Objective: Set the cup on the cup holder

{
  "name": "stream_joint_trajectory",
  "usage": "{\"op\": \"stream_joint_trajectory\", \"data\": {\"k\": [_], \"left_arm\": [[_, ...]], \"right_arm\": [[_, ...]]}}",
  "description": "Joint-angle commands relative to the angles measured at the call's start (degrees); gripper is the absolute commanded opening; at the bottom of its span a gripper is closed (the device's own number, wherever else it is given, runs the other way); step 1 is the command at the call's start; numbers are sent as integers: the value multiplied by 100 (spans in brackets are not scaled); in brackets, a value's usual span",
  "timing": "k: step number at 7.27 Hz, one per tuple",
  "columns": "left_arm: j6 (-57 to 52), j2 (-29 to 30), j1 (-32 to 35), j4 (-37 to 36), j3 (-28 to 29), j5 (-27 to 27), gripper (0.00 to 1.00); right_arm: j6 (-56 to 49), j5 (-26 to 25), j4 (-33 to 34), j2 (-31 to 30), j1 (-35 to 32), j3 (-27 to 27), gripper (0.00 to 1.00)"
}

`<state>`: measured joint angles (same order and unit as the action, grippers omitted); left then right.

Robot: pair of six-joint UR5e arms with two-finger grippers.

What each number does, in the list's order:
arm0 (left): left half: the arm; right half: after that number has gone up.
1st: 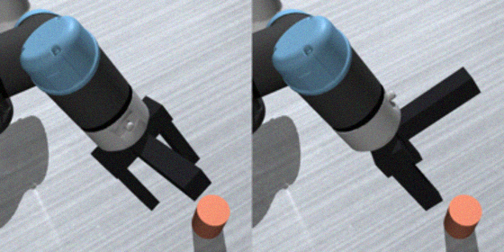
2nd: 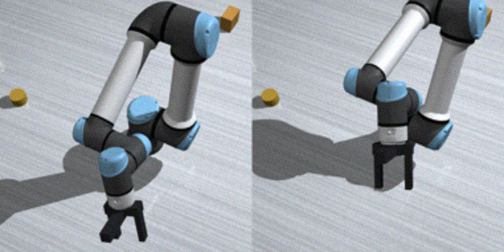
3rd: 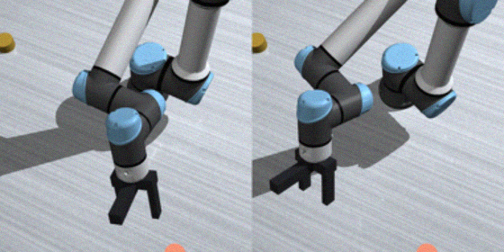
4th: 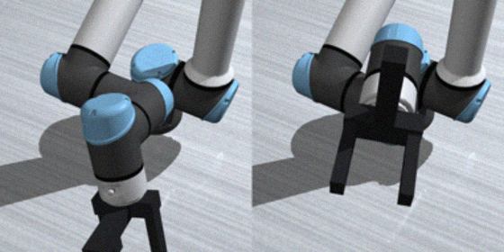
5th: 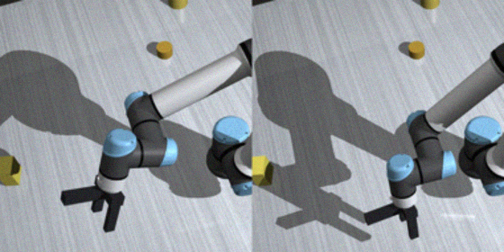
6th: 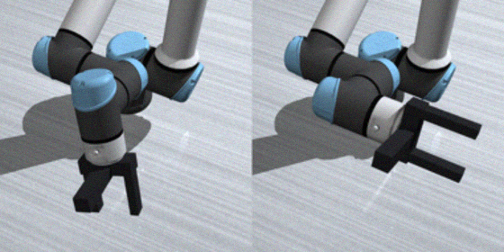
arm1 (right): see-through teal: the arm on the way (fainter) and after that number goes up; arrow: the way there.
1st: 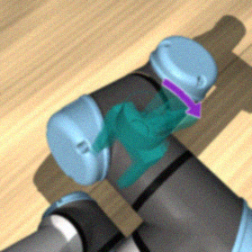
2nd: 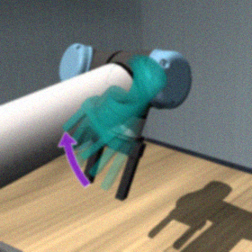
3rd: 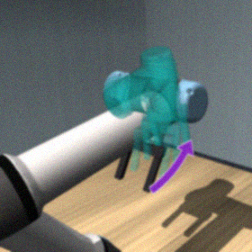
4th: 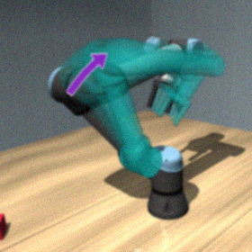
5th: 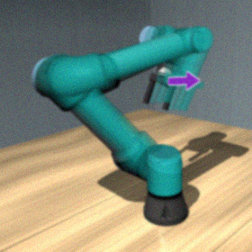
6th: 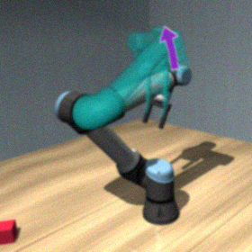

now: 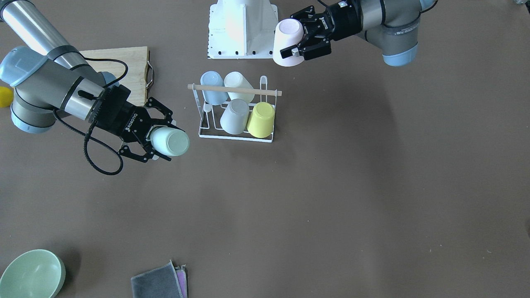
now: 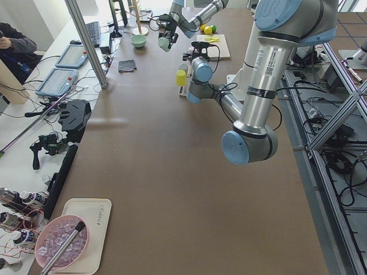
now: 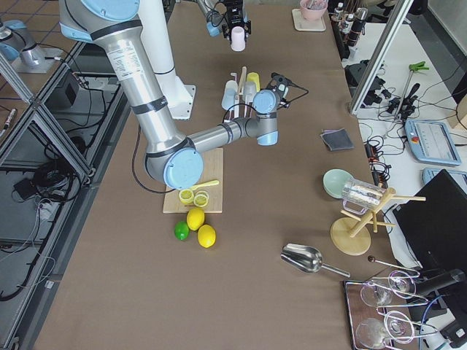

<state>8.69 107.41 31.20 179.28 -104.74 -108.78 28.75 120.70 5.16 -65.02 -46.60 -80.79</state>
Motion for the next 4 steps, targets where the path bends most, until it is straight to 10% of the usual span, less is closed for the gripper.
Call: {"op": "stream_joint_trajectory", "data": {"k": [1,4], "left_arm": [[1,104,-272,869,504,319,48],[-42,517,-378,1188,1113,638,48]], "right_arm": [[34,-265,-759,33,325,28,45],[-18,-1266,-1376,-89,1020,-33,45]]}}
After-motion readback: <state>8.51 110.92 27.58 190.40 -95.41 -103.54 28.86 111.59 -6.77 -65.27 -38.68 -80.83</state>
